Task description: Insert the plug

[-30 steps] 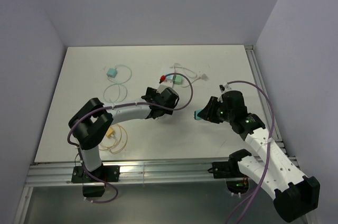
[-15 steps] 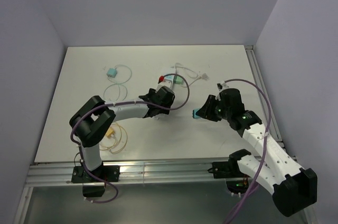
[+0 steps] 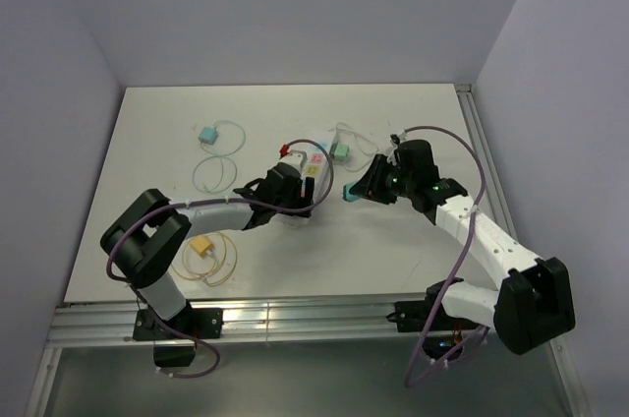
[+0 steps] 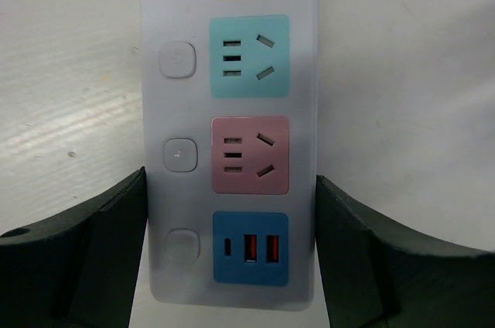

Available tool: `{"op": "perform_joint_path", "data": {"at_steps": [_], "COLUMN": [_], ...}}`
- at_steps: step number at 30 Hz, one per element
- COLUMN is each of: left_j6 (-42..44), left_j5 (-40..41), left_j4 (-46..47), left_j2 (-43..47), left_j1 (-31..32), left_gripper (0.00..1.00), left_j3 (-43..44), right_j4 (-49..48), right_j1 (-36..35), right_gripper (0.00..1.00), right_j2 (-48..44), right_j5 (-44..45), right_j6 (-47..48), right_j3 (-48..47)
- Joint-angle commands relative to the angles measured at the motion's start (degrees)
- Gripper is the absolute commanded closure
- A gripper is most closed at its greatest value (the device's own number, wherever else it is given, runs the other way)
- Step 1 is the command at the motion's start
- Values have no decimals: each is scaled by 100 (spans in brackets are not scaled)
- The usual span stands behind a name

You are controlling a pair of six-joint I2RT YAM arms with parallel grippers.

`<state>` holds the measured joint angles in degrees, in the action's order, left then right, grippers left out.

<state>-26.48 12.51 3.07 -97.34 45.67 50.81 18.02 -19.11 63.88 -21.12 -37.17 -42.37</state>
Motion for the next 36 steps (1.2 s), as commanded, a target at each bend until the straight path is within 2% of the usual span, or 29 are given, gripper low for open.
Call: {"op": "perform_joint_path", "data": {"at_steps": [1,4,8,18,27,36], "left_j6": [-428,-604,-797,-1289,-1904,-2019], "left_j5": [-1442,-1856,-2498,-3631,-3695,-3624], "left_j4": [35,255,484,1002,1539,1767], "left_j2": [154,277,461,400,312,505], "left_j1": [38,3,-84,-365,-419,-419], "left_gripper": [100,100,100,100,100,100], "left_j3": [-413,-615,-870,-1169,-1494,-1749], "right_j4": [-553,-966,-1195,-1582,-1776,-1846], "right_j1": [31,22,-57,-57,-57,-66], "right_gripper": [100,100,100,100,100,100], "right_j2": [352,642,845,494,556,661], "right_j5": [-50,-164,449,1329,1453,1366], "right_j6": [-203,-308,-317,-555,-756,-915], "right_j3": [-456,-535,-588,35,352,265]}}
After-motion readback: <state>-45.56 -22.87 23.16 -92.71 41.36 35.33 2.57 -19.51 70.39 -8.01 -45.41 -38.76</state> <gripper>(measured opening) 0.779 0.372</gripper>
